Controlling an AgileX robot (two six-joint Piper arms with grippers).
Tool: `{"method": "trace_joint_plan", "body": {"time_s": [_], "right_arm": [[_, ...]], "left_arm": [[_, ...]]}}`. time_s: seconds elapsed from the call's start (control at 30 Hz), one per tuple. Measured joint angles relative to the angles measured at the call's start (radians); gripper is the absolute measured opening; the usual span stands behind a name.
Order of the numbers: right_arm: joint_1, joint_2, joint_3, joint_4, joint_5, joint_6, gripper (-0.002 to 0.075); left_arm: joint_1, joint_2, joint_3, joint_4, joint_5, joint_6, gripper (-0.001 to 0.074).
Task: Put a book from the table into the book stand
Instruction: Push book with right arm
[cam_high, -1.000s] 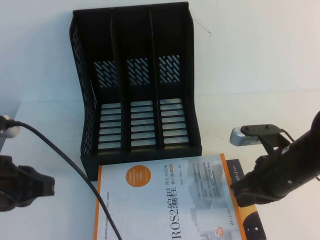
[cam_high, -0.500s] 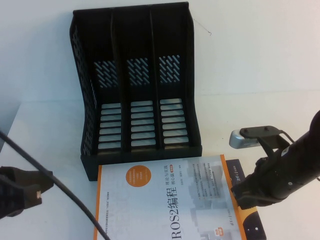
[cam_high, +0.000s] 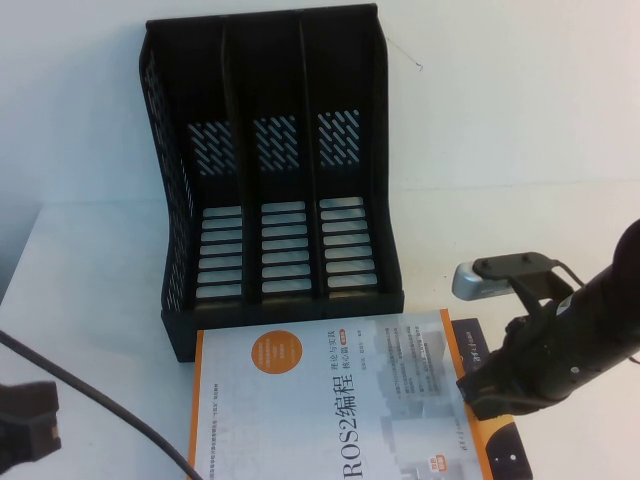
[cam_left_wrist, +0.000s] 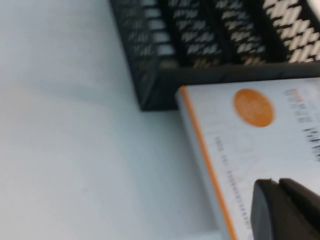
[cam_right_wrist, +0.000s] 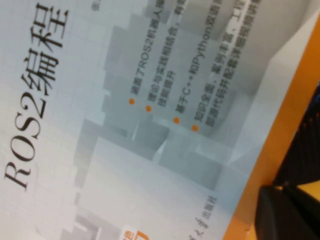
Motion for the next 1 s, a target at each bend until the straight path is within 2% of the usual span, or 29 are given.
{"method": "trace_joint_plan", "body": {"time_s": [0.2, 0.77, 0.9, 1.0], "right_arm": [[0.041, 0.000, 0.000, -0.009, -0.013, -0.008, 0.0000], [0.044, 0.000, 0.000, -0.010, -0.021, -0.023, 0.0000], [0.053, 0.000, 0.000, -0.010, -0.025, -0.031, 0.0000], [0.065, 0.000, 0.000, -0.005, -0.025, -0.045, 0.0000]], "left_arm": [[0.000, 0.000, 0.097, -0.024, -0.021, -0.037, -0.0003], [0.000, 0.000, 0.101, -0.613, 0.248, 0.285, -0.0003], [0.000, 0.007, 0.101, -0.634, 0.254, 0.317, -0.0003], [0.000, 0.045, 0.101, -0.584, 0.226, 0.300, -0.0003]]}}
